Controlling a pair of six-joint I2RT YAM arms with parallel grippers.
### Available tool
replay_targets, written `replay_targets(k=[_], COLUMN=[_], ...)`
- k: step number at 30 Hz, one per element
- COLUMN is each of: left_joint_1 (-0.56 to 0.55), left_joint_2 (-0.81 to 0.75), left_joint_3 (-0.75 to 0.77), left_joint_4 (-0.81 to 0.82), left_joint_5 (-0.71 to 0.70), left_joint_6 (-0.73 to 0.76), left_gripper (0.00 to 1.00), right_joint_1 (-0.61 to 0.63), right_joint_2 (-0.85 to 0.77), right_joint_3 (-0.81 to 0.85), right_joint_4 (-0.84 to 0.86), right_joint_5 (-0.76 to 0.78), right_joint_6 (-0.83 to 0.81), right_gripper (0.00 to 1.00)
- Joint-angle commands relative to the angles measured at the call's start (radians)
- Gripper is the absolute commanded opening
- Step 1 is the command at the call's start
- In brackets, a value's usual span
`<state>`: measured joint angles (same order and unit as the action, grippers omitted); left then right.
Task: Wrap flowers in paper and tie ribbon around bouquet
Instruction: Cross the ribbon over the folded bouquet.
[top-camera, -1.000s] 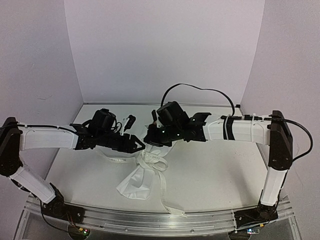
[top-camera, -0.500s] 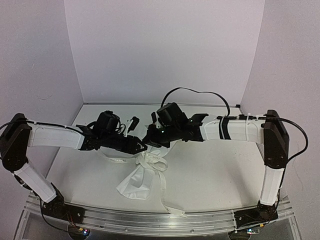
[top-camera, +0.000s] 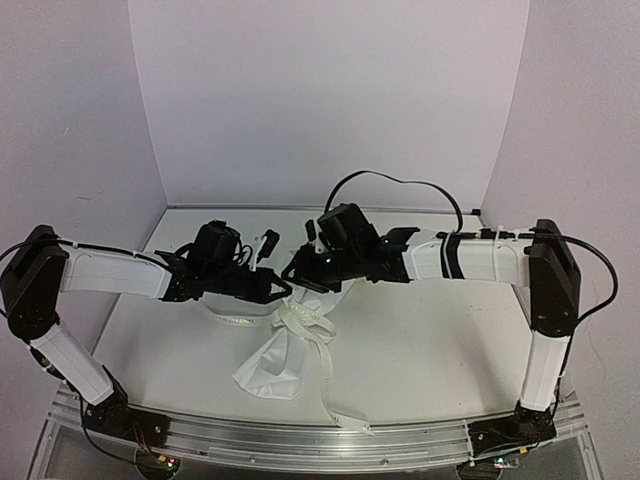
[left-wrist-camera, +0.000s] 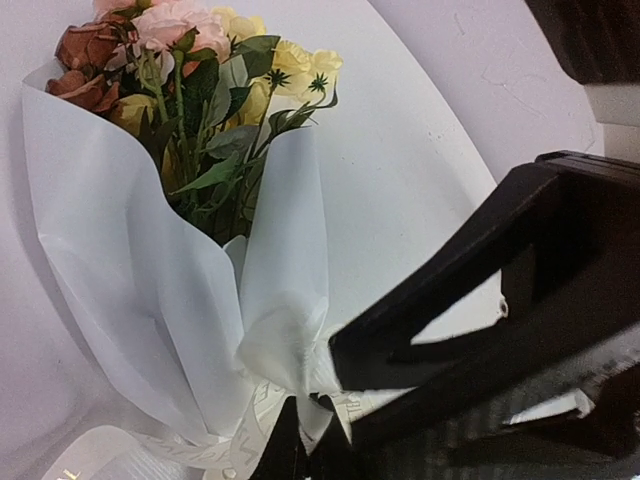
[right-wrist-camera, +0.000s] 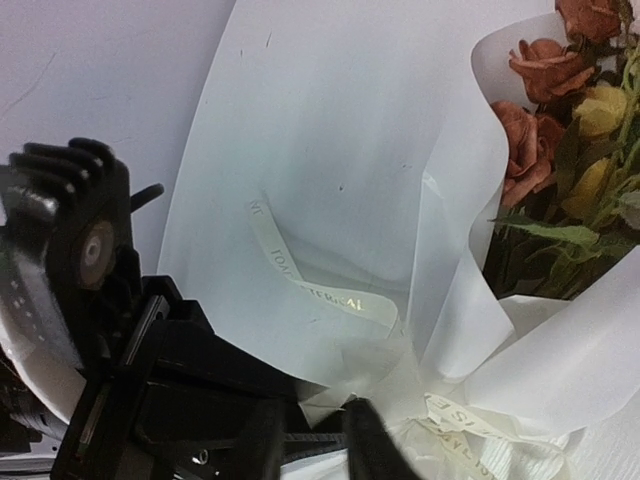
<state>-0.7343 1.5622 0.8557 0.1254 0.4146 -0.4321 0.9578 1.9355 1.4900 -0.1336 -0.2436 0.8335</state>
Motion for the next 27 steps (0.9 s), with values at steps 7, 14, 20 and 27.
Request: replay_targets(k=[7, 14, 20, 27], left_joint_1=[0.023, 0.028, 0.032, 0.037], left_joint_2=[-0.017, -0.014, -0.008, -0.008], left_joint_3=[-0.031, -0.014, -0.001, 0.006], left_joint_4=[0.13, 0.126, 0.111, 0.101], left_joint_5=[-0.036, -0.003, 0.013, 0.021], left_joint_6=[-0.103, -0.109, -0.105, -0.102], left_gripper=[0.0, 0.0, 0.0, 0.0], right_joint_1=[0.055, 0.116, 0.126, 0.126], right_joint_2=[-0.246, -0.162, -0.08, -0.051], right_joint_3=[-0.308, -0.31, -0.241, -0.215], right_joint_4=[0.095, 0.158, 0.156, 0.136], right_joint_5=[0.11, 0.123, 0.138, 0.194], right_joint_6=[-0.128, -0.26, -0.329, -0.355], right_gripper=[0.58, 0.53, 0.44, 0.42])
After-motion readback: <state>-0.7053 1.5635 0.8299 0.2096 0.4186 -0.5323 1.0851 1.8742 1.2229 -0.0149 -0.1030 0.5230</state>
